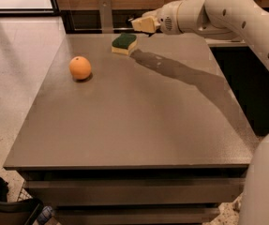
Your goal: Move rxbar chocolate near sponge
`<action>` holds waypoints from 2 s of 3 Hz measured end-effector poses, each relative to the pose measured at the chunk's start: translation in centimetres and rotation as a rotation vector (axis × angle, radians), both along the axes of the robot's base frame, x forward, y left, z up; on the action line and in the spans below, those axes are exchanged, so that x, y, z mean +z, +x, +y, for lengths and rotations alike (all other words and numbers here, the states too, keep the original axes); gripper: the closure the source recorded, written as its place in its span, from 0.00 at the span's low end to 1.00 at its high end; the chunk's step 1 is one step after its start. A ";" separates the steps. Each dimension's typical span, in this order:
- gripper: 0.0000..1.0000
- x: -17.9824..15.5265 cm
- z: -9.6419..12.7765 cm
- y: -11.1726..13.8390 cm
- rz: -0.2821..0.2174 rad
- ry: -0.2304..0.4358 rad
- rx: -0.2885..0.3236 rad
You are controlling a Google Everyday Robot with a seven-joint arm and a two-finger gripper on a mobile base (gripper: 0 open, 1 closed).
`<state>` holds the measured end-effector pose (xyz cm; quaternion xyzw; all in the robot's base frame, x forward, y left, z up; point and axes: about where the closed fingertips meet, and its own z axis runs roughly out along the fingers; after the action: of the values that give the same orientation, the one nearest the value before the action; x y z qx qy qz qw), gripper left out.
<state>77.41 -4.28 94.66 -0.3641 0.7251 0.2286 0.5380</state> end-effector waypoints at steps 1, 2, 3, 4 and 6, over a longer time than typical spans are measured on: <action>1.00 -3.0 -1.6 3.8 0.066 0.016 -0.066; 1.00 -6.4 -3.2 6.1 0.110 0.027 -0.114; 1.00 -9.4 -5.0 7.0 0.135 0.048 -0.156; 0.82 -9.4 -4.6 7.0 0.136 0.047 -0.151; 0.35 -9.7 -4.0 7.0 0.141 0.047 -0.142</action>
Offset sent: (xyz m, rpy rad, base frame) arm 0.0896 -0.0589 -0.1032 0.0394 0.1582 -0.1836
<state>84.44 -8.25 84.95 -0.2820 0.7795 0.2319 0.5090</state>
